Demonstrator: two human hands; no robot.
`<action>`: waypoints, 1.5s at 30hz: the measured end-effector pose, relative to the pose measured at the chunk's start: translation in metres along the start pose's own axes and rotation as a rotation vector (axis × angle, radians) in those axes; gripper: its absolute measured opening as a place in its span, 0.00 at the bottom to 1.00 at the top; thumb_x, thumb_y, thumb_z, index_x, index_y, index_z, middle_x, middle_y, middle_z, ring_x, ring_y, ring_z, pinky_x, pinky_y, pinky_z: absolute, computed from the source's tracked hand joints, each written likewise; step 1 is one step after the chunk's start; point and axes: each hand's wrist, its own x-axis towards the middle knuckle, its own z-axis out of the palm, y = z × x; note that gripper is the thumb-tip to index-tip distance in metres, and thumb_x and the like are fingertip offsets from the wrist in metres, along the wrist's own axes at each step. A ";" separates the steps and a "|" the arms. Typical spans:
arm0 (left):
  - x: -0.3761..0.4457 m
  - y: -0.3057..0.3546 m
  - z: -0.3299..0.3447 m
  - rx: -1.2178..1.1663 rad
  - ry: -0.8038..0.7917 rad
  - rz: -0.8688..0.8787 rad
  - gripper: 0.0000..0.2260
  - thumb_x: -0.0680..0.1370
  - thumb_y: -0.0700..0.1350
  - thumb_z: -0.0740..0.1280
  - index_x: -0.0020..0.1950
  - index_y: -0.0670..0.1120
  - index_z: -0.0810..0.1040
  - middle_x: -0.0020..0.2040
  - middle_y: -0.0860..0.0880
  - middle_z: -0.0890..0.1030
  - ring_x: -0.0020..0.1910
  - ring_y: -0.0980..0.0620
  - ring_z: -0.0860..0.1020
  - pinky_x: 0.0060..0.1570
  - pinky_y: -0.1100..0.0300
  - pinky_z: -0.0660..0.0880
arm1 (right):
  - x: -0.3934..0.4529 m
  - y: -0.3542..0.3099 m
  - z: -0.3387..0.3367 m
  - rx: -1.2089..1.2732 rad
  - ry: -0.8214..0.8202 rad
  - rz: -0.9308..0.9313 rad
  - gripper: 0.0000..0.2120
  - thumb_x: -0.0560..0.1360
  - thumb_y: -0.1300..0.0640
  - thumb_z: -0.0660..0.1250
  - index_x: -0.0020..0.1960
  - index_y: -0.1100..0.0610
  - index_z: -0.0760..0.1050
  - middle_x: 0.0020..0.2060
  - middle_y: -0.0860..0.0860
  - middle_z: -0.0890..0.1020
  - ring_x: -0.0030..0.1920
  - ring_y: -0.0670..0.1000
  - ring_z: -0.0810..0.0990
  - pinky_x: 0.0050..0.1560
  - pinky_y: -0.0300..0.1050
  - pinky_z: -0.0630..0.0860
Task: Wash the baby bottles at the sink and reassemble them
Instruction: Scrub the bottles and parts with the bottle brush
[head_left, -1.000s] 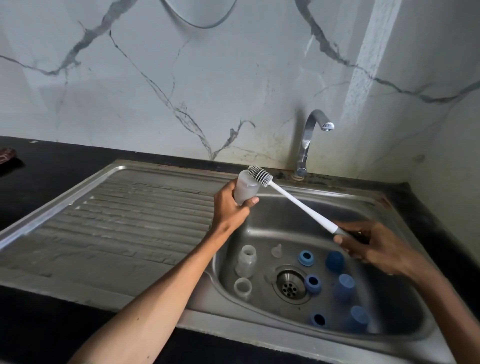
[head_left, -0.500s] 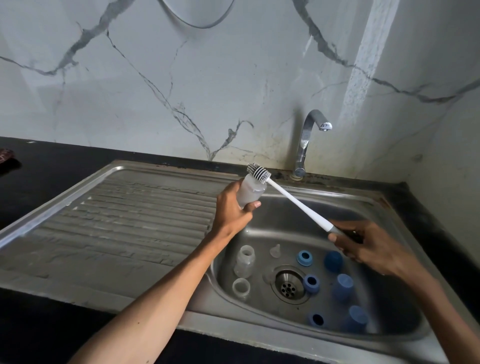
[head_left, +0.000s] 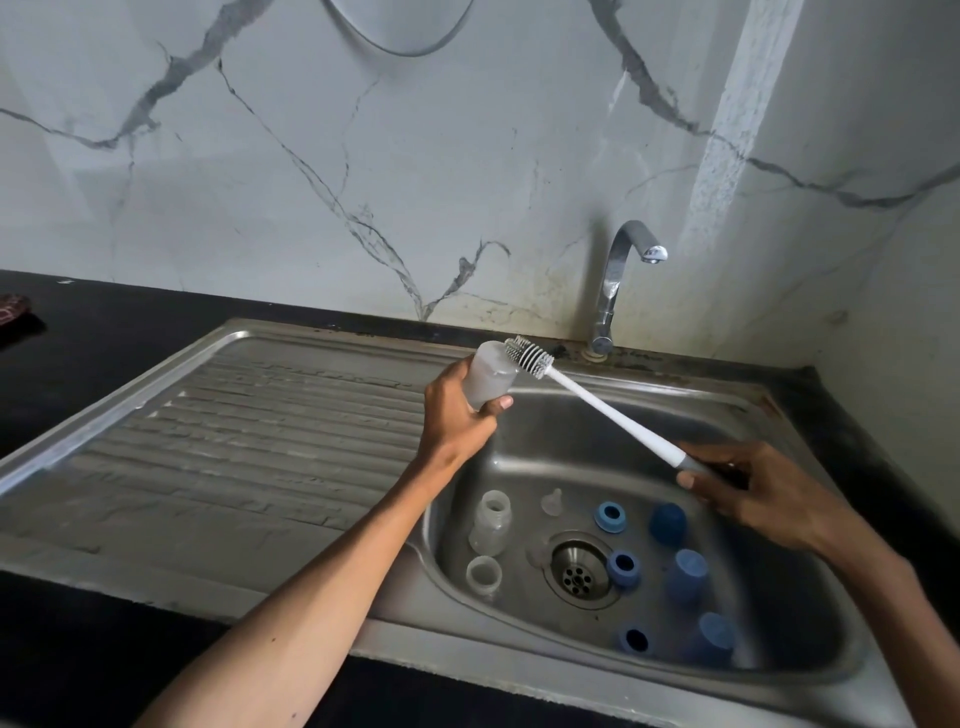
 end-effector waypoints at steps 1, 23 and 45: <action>0.001 0.000 -0.002 -0.019 0.006 -0.029 0.18 0.66 0.41 0.80 0.54 0.44 0.81 0.46 0.51 0.83 0.44 0.52 0.81 0.42 0.64 0.76 | 0.000 0.000 -0.001 0.003 -0.019 0.004 0.16 0.78 0.51 0.66 0.65 0.49 0.75 0.46 0.43 0.78 0.43 0.40 0.76 0.43 0.34 0.69; 0.004 0.007 -0.006 -0.227 0.088 -0.281 0.25 0.60 0.45 0.84 0.50 0.46 0.77 0.47 0.50 0.81 0.44 0.54 0.80 0.43 0.57 0.80 | -0.001 0.011 -0.003 -0.044 -0.033 0.016 0.09 0.80 0.52 0.63 0.58 0.49 0.78 0.39 0.45 0.79 0.40 0.43 0.78 0.41 0.35 0.68; -0.001 -0.003 0.004 -0.022 -0.287 -0.086 0.24 0.67 0.47 0.80 0.62 0.49 0.81 0.52 0.51 0.85 0.49 0.52 0.84 0.51 0.55 0.81 | 0.007 0.007 0.013 -0.054 0.060 0.050 0.20 0.79 0.51 0.64 0.71 0.51 0.70 0.60 0.51 0.79 0.53 0.44 0.75 0.55 0.39 0.70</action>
